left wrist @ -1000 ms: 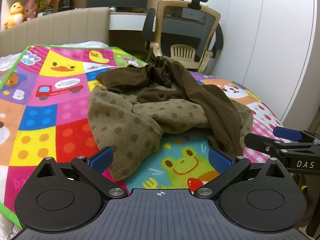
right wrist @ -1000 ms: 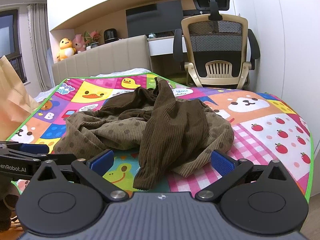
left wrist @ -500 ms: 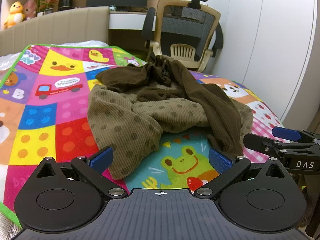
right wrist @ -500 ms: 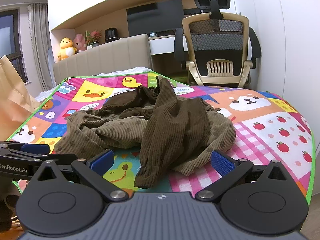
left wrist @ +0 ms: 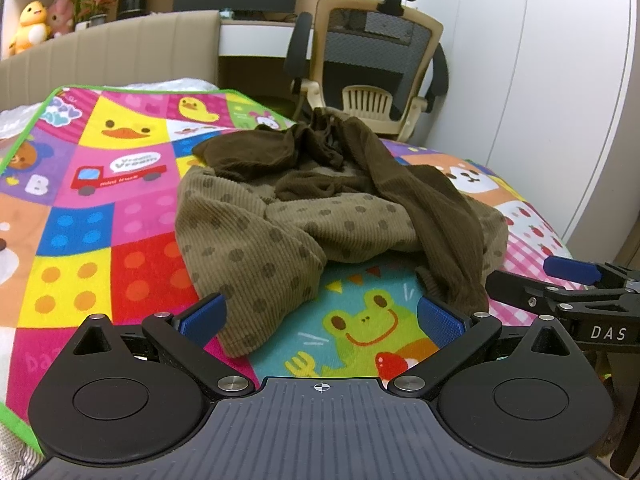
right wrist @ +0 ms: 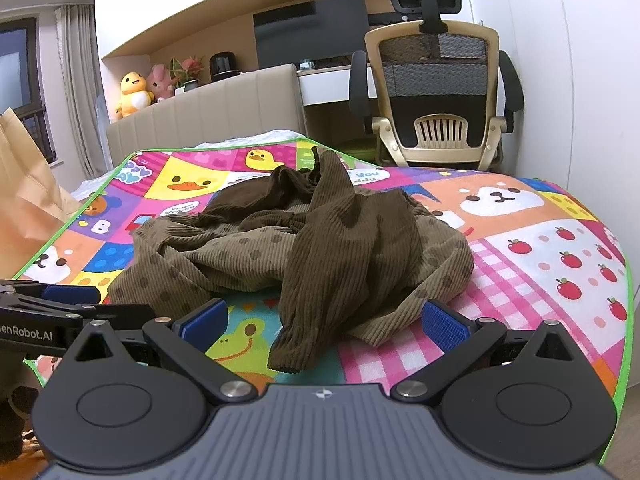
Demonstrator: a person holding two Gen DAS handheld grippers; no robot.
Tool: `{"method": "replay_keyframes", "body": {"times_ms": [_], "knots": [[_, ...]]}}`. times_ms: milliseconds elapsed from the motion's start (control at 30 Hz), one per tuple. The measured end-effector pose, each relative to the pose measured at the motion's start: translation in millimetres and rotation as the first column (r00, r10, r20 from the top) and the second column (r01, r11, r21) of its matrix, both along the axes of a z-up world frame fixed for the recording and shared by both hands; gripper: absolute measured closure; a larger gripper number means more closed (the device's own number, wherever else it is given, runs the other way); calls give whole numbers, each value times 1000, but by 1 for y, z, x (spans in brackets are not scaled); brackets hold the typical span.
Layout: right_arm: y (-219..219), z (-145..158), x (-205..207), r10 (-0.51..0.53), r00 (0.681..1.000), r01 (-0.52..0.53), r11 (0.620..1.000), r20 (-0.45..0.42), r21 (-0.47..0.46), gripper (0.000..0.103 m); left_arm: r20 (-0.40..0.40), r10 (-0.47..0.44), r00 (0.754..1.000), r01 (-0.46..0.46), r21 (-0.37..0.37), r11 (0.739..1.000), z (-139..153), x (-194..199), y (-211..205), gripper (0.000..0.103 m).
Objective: Fold clothes
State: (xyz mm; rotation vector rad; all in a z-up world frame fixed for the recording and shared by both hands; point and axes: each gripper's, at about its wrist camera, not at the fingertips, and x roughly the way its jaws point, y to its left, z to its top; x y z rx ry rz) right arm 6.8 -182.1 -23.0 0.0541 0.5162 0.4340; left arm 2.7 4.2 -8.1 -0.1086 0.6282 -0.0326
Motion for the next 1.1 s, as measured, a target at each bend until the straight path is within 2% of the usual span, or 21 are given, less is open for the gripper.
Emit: {"method": "replay_keyframes", "body": {"times_ms": [267, 400, 467, 600, 767, 900, 1033, 1100], "knots": [[0, 1, 2, 12, 1000, -12, 1000, -1, -13, 0, -6, -1, 1000, 1, -6, 1000, 3, 5, 5, 0], [0, 6, 18, 46, 999, -47, 999, -14, -18, 0, -15, -53, 998, 51, -95, 994, 17, 29, 29, 0], [-1, 8, 37, 58, 997, -58, 998, -47, 3, 0, -10, -57, 998, 55, -127, 990, 26, 47, 42, 0], [-7, 0, 88, 28, 986, -17, 998, -163, 69, 0, -8, -2, 1000, 1, -118, 993, 35, 91, 66, 0], [-20, -21, 128, 23, 945, 33, 986, -326, 164, 0, -111, 53, 992, -68, -134, 989, 19, 144, 97, 0], [-25, -30, 131, 33, 934, 42, 979, -356, 200, 0, -173, 41, 984, -66, -138, 988, 4, 167, 110, 0], [-29, -33, 128, 17, 931, 77, 967, -364, 243, 0, -188, 12, 982, -38, -140, 989, -3, 178, 115, 0], [-20, -30, 129, 30, 932, 36, 984, -360, 176, 0, -188, -4, 982, -25, -152, 988, -5, 183, 119, 0]]}}
